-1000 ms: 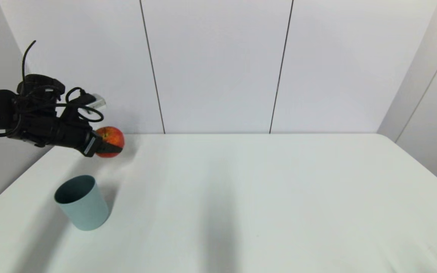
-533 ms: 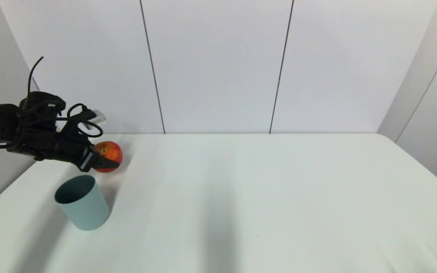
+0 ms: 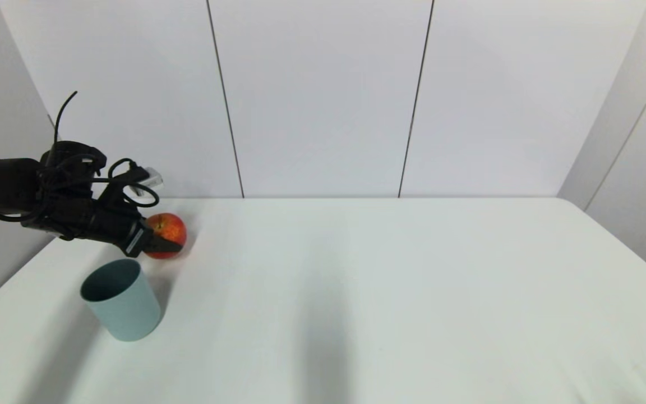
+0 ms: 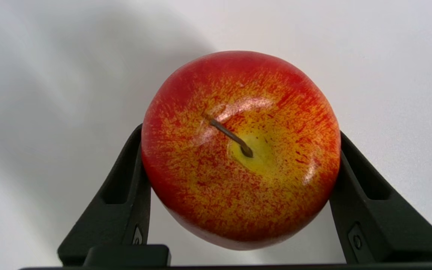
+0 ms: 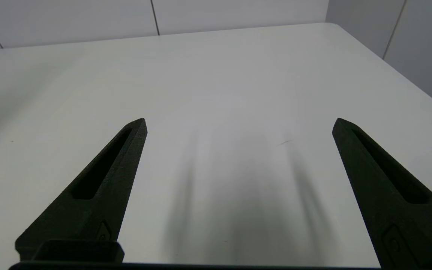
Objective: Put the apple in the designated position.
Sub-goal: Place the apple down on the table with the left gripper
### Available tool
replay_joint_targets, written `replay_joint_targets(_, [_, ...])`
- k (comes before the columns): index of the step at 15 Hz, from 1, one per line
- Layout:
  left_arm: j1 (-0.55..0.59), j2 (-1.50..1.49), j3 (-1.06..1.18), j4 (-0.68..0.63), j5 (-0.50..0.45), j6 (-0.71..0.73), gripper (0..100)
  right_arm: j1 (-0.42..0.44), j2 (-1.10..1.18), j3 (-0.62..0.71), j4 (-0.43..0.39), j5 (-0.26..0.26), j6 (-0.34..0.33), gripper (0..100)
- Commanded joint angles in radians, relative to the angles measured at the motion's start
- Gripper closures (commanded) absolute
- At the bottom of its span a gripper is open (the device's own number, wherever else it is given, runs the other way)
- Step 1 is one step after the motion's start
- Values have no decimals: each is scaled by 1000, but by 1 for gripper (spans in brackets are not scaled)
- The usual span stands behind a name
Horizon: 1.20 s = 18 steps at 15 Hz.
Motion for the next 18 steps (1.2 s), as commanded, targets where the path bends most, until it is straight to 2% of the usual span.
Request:
replay_joint_targets(1, [0, 6, -2, 5, -2, 3, 0, -1, 0, 12, -1, 0, 0, 0])
replay_joint_targets(12, [0, -53, -25, 5, -4, -7, 0, 1, 0, 12, -1, 0, 0, 0])
replay_joint_targets(16, [0, -178, -26, -12, -5, -106, 0, 1, 0, 12, -1, 2, 0, 0])
replay_joint_targets(18, [-20, -293, -26, -16, -5, -219, 0, 1, 0, 12, -1, 0, 0, 0])
